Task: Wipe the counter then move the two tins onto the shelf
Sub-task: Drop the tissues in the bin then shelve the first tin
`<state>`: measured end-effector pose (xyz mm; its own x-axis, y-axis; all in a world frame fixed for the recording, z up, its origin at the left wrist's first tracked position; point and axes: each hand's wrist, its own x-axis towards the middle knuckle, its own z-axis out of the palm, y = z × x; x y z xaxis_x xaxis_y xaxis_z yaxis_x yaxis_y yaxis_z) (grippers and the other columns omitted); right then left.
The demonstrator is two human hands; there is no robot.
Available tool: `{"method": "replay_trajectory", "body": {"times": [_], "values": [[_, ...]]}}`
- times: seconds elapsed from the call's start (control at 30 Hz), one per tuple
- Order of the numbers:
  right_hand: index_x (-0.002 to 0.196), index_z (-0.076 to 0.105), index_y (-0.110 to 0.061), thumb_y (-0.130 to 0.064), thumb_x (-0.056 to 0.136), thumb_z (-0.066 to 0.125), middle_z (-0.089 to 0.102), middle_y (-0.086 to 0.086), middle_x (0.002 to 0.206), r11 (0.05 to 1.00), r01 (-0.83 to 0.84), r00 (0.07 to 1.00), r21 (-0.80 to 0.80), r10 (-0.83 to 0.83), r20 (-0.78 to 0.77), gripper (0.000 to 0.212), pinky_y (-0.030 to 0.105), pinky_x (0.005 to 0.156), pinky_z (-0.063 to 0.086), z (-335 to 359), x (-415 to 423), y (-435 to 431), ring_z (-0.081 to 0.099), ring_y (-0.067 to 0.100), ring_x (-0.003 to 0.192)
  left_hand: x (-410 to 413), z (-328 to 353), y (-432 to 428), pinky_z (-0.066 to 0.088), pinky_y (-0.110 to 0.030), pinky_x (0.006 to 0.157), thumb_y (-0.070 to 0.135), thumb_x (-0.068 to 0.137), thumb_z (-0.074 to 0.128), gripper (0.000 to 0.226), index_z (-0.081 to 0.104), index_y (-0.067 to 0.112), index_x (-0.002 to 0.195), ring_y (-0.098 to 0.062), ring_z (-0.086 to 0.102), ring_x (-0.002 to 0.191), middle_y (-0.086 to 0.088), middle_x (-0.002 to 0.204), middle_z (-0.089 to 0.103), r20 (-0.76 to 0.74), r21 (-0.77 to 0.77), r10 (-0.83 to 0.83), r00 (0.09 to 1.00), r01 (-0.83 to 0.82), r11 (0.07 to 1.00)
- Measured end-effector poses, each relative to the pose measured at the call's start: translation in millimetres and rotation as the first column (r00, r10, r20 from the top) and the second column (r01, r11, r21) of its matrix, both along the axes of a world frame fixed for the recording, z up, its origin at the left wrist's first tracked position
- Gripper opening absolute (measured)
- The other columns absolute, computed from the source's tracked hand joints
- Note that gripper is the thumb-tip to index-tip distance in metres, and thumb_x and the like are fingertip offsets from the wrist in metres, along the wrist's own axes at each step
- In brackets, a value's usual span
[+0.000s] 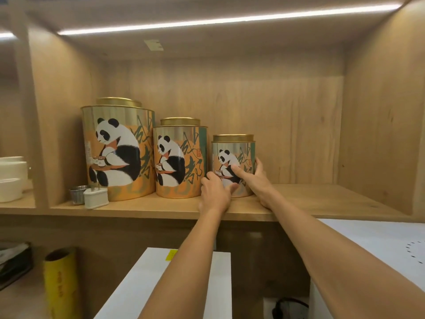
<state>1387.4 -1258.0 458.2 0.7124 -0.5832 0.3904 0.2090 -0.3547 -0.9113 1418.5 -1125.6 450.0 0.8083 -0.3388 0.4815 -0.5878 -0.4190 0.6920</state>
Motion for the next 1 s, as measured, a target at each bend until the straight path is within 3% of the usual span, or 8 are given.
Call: {"method": "replay_trajectory", "body": {"times": [0.13,0.63,0.8,0.9,1.0], "values": [[0.157,0.008,-0.031,-0.054,0.063,0.078,0.026,0.007,0.160,1.000,-0.026,1.000,0.001,0.026,-0.006,0.119,0.056,0.116,0.032,0,2,1,0.033,0.032,0.143,-2,0,0,0.046,-0.040,0.095,0.037,0.091,0.067,0.061,0.036,0.004,0.132,-0.034,0.052,0.120,-0.020,0.136,0.044,0.011,-0.005,0.007,1.000,-0.007,1.000],[0.158,0.004,-0.031,-0.052,0.075,0.077,0.024,0.009,0.161,0.998,-0.008,0.999,-0.068,0.005,-0.050,0.112,0.055,0.117,0.031,-2,0,0,0.031,0.032,0.144,2,-2,-4,0.046,-0.042,0.096,0.038,0.090,0.066,0.061,0.038,0.003,0.132,-0.036,0.052,0.119,-0.020,0.132,0.047,-0.013,-0.028,0.027,1.000,-0.027,0.999],[0.156,-0.012,-0.031,-0.049,0.072,0.081,0.001,0.012,0.167,0.998,0.059,0.994,-0.023,-0.061,-0.092,0.127,0.058,0.120,0.016,-1,4,-3,0.011,0.036,0.152,0,-3,-5,0.044,-0.043,0.090,0.027,0.086,0.061,0.055,0.035,0.006,0.130,-0.037,0.050,0.114,-0.020,0.131,0.045,-0.015,-0.140,0.048,0.999,-0.050,0.989],[0.156,-0.016,-0.029,-0.041,0.075,0.081,-0.007,0.014,0.167,0.992,0.121,0.984,-0.023,-0.123,-0.129,0.127,0.058,0.119,0.010,0,-6,6,0.004,0.037,0.153,-4,-5,1,0.047,-0.043,0.087,0.032,0.086,0.062,0.054,0.038,0.005,0.127,-0.035,0.052,0.111,-0.019,0.126,0.048,0.048,-0.140,0.091,0.995,-0.083,0.987],[0.158,-0.002,-0.020,-0.033,0.084,0.075,0.009,0.016,0.166,0.979,0.190,0.945,-0.070,-0.202,-0.256,0.108,0.056,0.118,0.020,2,-31,23,0.017,0.037,0.150,-7,-6,13,0.050,-0.042,0.092,0.025,0.086,0.066,0.045,0.049,0.002,0.122,-0.033,0.053,0.112,-0.018,0.122,0.055,0.105,-0.024,0.079,0.991,-0.077,0.997]]}}
